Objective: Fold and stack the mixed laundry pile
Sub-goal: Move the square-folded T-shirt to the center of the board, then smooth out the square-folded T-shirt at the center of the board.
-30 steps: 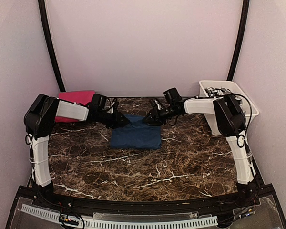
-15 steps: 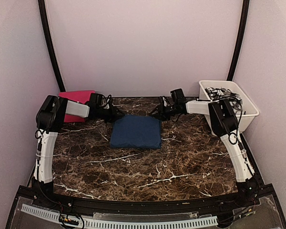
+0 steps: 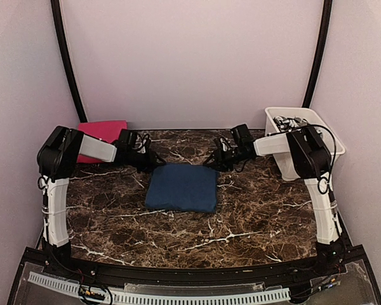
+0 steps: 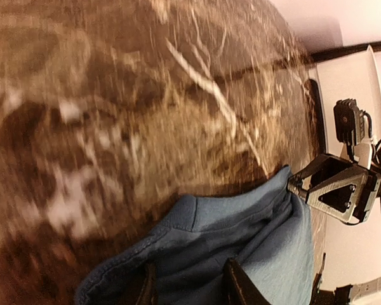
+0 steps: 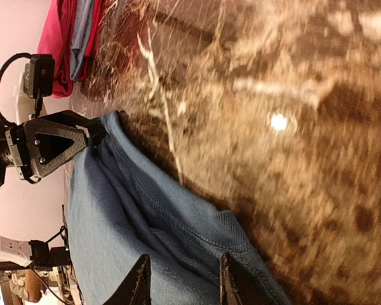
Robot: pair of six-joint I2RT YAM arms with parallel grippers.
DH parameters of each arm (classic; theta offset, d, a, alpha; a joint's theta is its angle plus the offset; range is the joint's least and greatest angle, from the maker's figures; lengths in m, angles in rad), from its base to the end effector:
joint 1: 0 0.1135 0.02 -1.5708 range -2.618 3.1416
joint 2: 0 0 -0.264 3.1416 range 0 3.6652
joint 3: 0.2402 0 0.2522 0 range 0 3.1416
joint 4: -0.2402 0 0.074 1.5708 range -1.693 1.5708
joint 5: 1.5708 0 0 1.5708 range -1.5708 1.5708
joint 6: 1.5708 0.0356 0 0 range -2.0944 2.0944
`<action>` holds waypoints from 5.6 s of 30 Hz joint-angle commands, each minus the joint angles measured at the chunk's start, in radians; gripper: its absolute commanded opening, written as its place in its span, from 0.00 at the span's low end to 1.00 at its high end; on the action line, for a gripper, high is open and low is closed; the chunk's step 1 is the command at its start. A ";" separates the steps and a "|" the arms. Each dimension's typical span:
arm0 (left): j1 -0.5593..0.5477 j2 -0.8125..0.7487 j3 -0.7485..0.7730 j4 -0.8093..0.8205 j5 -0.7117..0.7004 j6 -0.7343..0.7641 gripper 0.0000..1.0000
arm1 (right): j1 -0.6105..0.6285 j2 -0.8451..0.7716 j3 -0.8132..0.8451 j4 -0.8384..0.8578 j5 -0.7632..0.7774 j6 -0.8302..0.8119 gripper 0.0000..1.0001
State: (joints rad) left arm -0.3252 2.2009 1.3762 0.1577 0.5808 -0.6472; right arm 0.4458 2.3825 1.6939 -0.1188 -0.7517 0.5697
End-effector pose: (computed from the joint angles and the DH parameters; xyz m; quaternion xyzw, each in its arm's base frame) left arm 0.4367 -0.1678 0.1235 -0.0148 0.8708 -0.4232 0.2495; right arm 0.4478 0.2409 0.1136 -0.0830 0.8701 0.4661 0.1372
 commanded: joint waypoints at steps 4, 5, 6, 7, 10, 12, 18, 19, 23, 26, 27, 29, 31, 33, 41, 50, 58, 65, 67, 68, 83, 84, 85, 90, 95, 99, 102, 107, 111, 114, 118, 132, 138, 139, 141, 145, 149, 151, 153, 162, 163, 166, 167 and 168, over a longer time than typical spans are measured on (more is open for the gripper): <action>-0.077 -0.316 -0.356 -0.012 -0.073 -0.026 0.36 | 0.052 -0.290 -0.449 0.147 0.031 -0.023 0.39; -0.076 -0.346 -0.406 -0.013 -0.092 -0.027 0.38 | 0.055 -0.354 -0.501 0.161 0.031 -0.025 0.40; -0.073 -0.405 -0.425 -0.015 -0.099 -0.021 0.39 | 0.058 -0.402 -0.542 0.167 0.033 -0.033 0.42; -0.072 -0.432 -0.447 -0.030 -0.111 -0.010 0.42 | 0.059 -0.453 -0.588 0.165 0.040 -0.046 0.42; -0.073 -0.542 -0.421 -0.118 -0.120 0.103 0.46 | 0.060 -0.566 -0.612 0.088 0.069 -0.122 0.44; -0.078 -0.579 -0.370 -0.186 -0.107 0.188 0.48 | 0.062 -0.607 -0.604 0.033 0.088 -0.175 0.45; -0.146 -0.572 -0.285 -0.197 -0.062 0.487 0.51 | 0.066 -0.543 -0.509 -0.054 0.044 -0.288 0.44; -0.157 -0.567 -0.274 -0.198 -0.064 0.567 0.51 | 0.069 -0.527 -0.493 -0.059 0.035 -0.294 0.44; -0.204 -0.470 -0.173 -0.249 0.016 0.755 0.50 | 0.089 -0.470 -0.422 -0.082 -0.001 -0.300 0.42; -0.253 -0.390 -0.061 -0.357 0.049 0.884 0.48 | 0.099 -0.432 -0.376 -0.106 -0.007 -0.297 0.42; -0.265 -0.351 -0.042 -0.383 0.046 0.954 0.47 | 0.098 -0.421 -0.367 -0.111 -0.004 -0.294 0.42; -0.290 -0.299 0.005 -0.440 0.042 1.030 0.43 | 0.097 -0.410 -0.360 -0.112 0.005 -0.288 0.41; -0.305 -0.258 0.041 -0.481 0.056 1.079 0.40 | 0.093 -0.396 -0.354 -0.112 0.013 -0.279 0.41; -0.311 -0.236 0.053 -0.482 0.059 1.109 0.36 | 0.086 -0.378 -0.345 -0.116 0.023 -0.267 0.39; -0.334 -0.136 0.125 -0.520 0.034 1.229 0.28 | 0.044 -0.343 -0.345 -0.081 0.012 -0.225 0.34; -0.349 -0.065 0.198 -0.574 0.017 1.293 0.28 | 0.025 -0.344 -0.356 -0.074 -0.004 -0.229 0.33; -0.367 -0.043 0.202 -0.609 0.042 1.317 0.17 | 0.014 -0.357 -0.378 -0.064 -0.008 -0.226 0.33; -0.371 -0.040 0.244 -0.651 0.048 1.309 0.00 | 0.004 -0.387 -0.401 -0.062 -0.009 -0.223 0.34; -0.370 -0.057 0.254 -0.657 0.040 1.304 0.00 | 0.002 -0.397 -0.407 -0.062 -0.011 -0.222 0.34; -0.371 -0.063 0.255 -0.654 0.031 1.303 0.00 | 0.000 -0.402 -0.409 -0.063 -0.009 -0.222 0.33; -0.325 -0.123 0.287 -0.601 0.042 1.267 0.00 | -0.007 -0.455 -0.471 -0.052 -0.006 -0.207 0.35; -0.323 -0.124 0.288 -0.598 0.041 1.268 0.00 | -0.007 -0.457 -0.472 -0.051 -0.007 -0.206 0.35; -0.321 -0.123 0.287 -0.589 0.042 1.267 0.00 | -0.007 -0.457 -0.473 -0.052 -0.006 -0.206 0.35; -0.309 -0.109 0.262 -0.523 0.049 1.256 0.00 | -0.008 -0.460 -0.480 -0.050 -0.007 -0.197 0.36; -0.303 -0.056 0.239 -0.437 -0.024 1.254 0.00 | -0.007 -0.480 -0.495 -0.052 0.008 -0.184 0.38; -0.303 -0.022 0.230 -0.384 -0.108 1.244 0.05 | 0.006 -0.529 -0.523 -0.054 0.030 -0.169 0.44; -0.303 -0.022 0.229 -0.343 -0.170 1.170 0.27 | 0.028 -0.564 -0.542 -0.049 0.046 -0.146 0.49; -0.301 -0.095 0.211 -0.294 -0.449 0.961 0.54 | 0.046 -0.627 -0.532 -0.122 0.183 -0.137 0.71; -0.289 -0.218 0.156 -0.258 -0.544 0.783 0.95 | 0.066 -0.673 -0.552 -0.064 0.139 -0.083 0.72; -0.278 -0.289 0.112 -0.256 -0.464 0.658 0.99 | 0.126 -0.648 -0.528 -0.032 0.117 -0.055 0.72; -0.276 -0.396 0.025 -0.222 -0.310 0.448 0.99 | 0.167 -0.570 -0.512 0.089 0.041 0.035 0.71; -0.250 -0.197 -0.259 0.313 0.135 -0.027 0.99 | 0.139 -0.336 -0.517 0.321 -0.020 0.157 0.70; -0.153 -0.127 -0.305 0.377 0.095 -0.086 0.99 | 0.051 -0.273 -0.534 0.263 -0.009 0.071 0.69; -0.147 -0.133 -0.306 0.366 0.082 -0.066 0.99 | 0.039 -0.263 -0.523 0.248 -0.007 0.057 0.68; -0.138 -0.160 -0.302 0.325 0.050 -0.032 0.99 | 0.028 -0.254 -0.486 0.209 -0.006 0.030 0.67; -0.137 -0.284 -0.300 0.206 -0.068 0.049 0.99 | 0.027 -0.335 -0.429 0.131 0.005 -0.004 0.66; -0.140 -0.435 -0.305 0.071 -0.182 0.144 0.99 | 0.032 -0.520 -0.475 0.076 0.016 -0.006 0.67; -0.149 -0.507 -0.320 0.026 -0.238 0.185 0.99 | 0.031 -0.605 -0.518 0.028 0.060 -0.005 0.67; -0.173 -0.573 -0.332 -0.020 -0.323 0.227 0.99 | 0.031 -0.665 -0.569 -0.012 0.107 0.005 0.65; -0.350 -0.695 -0.328 -0.139 -0.560 0.391 0.99 | 0.036 -0.727 -0.782 0.030 0.207 0.115 0.54; -0.366 -0.697 -0.331 -0.137 -0.567 0.392 0.99 | 0.036 -0.714 -0.787 0.041 0.215 0.119 0.53; -0.391 -0.703 -0.349 -0.125 -0.569 0.398 0.99 | 0.036 -0.665 -0.776 0.048 0.236 0.118 0.52; -0.396 -0.701 -0.350 -0.127 -0.570 0.398 0.99 | 0.036 -0.652 -0.771 0.047 0.239 0.120 0.52; -0.407 -0.698 -0.349 -0.129 -0.570 0.400 0.99 | 0.036 -0.644 -0.769 0.055 0.241 0.126 0.51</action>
State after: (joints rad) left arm -0.7124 1.5272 1.0439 0.0605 0.0624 -0.2886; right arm 0.4778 1.7050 0.9085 -0.1047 -0.5545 0.6724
